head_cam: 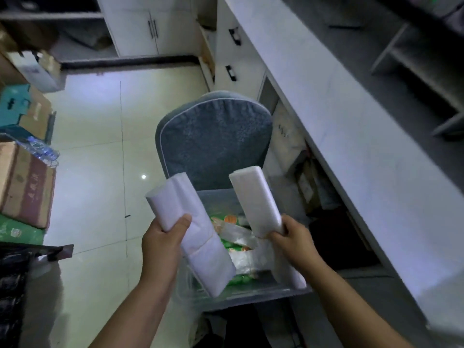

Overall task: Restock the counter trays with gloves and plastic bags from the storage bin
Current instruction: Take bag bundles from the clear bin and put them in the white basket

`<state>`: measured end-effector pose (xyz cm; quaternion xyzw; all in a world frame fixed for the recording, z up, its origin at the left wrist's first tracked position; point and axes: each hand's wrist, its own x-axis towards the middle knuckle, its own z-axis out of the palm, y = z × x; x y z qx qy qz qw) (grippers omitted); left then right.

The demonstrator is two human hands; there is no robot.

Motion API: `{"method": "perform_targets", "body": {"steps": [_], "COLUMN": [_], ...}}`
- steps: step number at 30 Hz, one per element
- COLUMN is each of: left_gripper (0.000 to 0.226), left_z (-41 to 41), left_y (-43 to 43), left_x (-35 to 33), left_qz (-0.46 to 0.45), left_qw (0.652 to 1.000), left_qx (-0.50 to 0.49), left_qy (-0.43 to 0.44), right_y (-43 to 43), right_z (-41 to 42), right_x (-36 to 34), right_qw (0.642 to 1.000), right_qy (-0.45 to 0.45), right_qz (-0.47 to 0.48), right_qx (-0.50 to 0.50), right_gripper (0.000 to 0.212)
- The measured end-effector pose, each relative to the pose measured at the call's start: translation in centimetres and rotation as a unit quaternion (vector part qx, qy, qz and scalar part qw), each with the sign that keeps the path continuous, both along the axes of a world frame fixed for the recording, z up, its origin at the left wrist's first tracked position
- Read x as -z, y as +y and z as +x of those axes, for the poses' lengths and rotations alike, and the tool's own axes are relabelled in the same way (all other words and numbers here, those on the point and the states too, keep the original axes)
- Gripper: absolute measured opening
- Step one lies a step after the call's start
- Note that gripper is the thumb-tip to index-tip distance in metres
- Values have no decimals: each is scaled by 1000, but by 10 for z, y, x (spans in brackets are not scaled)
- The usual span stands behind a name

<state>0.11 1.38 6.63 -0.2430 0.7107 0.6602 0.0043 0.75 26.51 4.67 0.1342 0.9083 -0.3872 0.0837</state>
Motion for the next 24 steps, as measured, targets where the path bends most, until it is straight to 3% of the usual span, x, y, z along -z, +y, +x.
{"method": "perform_targets", "body": {"steps": [5,11,17,21,24], "left_gripper": [13,19,52,55,59], "left_z": [-2,7,36,68,100], "left_y": [46,122,191,235,274], "left_x": [-24,-56,-99,-124,-143], "left_qz": [95,220,285,316,332], "left_qw": [995,969,933,909,890], "left_qx": [39,113,179,248,292], "left_qy": [-2,-22,-128,-116,-114], "right_y": [8,23,62,96,126], "right_z": [39,80,119,158,196], "right_x": [-75,-118,-122,-135,-149], "right_qw": [988,967,959,952,954], "right_qy": [71,101,134,136,148], "right_qz": [-135,-226,-210,-231,-196], "right_qx": [37,61,135,151,174], "right_gripper": [23,9,12,16,19]}}
